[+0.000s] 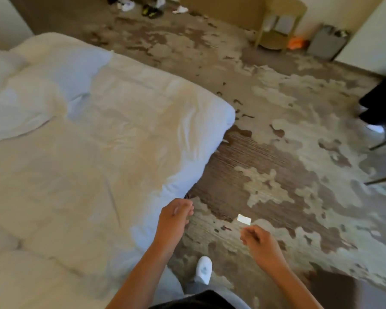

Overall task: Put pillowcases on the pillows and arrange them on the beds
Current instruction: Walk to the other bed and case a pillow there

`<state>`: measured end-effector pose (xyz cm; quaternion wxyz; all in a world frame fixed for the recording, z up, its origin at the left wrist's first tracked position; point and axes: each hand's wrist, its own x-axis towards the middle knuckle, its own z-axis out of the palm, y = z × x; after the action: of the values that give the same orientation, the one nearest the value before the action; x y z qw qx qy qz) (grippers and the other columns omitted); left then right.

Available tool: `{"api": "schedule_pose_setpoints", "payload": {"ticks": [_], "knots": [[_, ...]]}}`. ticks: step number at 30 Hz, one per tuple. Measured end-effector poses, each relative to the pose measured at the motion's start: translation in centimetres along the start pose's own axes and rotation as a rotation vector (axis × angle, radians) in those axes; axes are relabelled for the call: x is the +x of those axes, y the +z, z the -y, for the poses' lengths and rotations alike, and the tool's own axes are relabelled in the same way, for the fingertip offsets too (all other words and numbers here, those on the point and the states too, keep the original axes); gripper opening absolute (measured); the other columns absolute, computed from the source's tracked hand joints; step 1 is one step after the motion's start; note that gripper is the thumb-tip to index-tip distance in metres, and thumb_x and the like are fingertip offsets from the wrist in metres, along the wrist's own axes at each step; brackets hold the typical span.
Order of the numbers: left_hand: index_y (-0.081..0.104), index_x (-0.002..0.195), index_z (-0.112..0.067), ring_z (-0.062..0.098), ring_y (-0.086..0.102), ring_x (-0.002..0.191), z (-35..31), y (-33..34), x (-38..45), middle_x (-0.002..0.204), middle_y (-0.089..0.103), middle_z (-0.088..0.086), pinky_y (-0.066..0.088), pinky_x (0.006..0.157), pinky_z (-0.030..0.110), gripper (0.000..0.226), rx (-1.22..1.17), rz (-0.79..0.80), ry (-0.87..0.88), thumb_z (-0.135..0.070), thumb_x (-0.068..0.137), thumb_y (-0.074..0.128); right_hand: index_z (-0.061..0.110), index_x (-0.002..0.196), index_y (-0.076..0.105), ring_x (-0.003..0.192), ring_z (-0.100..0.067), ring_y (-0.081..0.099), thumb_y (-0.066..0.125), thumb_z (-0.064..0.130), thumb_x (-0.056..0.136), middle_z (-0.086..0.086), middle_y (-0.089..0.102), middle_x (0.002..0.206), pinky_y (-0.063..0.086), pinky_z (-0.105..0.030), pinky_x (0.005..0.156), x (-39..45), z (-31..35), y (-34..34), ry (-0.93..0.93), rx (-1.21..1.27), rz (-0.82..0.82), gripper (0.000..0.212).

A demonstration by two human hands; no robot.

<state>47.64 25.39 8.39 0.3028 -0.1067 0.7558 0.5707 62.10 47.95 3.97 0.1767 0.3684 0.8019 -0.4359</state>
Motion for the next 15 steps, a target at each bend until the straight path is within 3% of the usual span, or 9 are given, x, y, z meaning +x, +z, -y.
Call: {"api": "schedule_pose_setpoints", "payload": {"ticks": [5,8,11,15], "knots": [[0.075,0.083,-0.035,0.019,0.075,0.09,-2.6,4.9,4.3,0.089,0.078,-0.001,0.061,0.087,0.043,0.02,0.073,0.027,0.002,-0.03,0.098,0.063,0.033,0.091,0.069,0.045,-0.003,0.05,0.055,0.042,0.104,0.006,0.069,0.069,0.038,-0.019,0.046,5.6,0.9,-4.2,-0.037,0.11,-0.037,0.021],[0.071,0.082,-0.02,0.028,0.072,0.089,-4.5,6.8,8.0,0.087,0.075,0.007,0.059,0.088,0.052,0.023,0.123,0.045,-0.009,-0.039,0.09,0.06,0.035,0.091,0.069,0.056,-0.006,0.063,0.055,0.042,0.103,0.011,0.071,0.072,0.048,-0.021,0.051,10.7,4.2,-6.9,-0.084,0.133,-0.066,0.019],[0.071,0.079,-0.021,0.027,0.073,0.089,-7.5,9.1,12.9,0.086,0.075,0.006,0.061,0.085,0.051,0.026,0.112,0.031,-0.035,-0.043,0.082,0.059,0.036,0.091,0.07,0.061,-0.006,0.065,0.057,0.039,0.102,0.008,0.072,0.077,0.051,-0.024,0.055,16.8,8.4,-9.9,-0.14,0.166,-0.082,0.018],[0.072,0.078,-0.015,0.028,0.071,0.087,-12.8,12.8,20.7,0.082,0.075,0.008,0.057,0.091,0.052,0.022,0.089,0.043,-0.021,-0.025,0.093,0.06,0.037,0.093,0.069,0.07,-0.007,0.067,0.056,0.038,0.105,0.013,0.072,0.083,0.049,-0.014,0.054,24.4,13.7,-15.1,-0.189,0.152,-0.117,0.018]]}}
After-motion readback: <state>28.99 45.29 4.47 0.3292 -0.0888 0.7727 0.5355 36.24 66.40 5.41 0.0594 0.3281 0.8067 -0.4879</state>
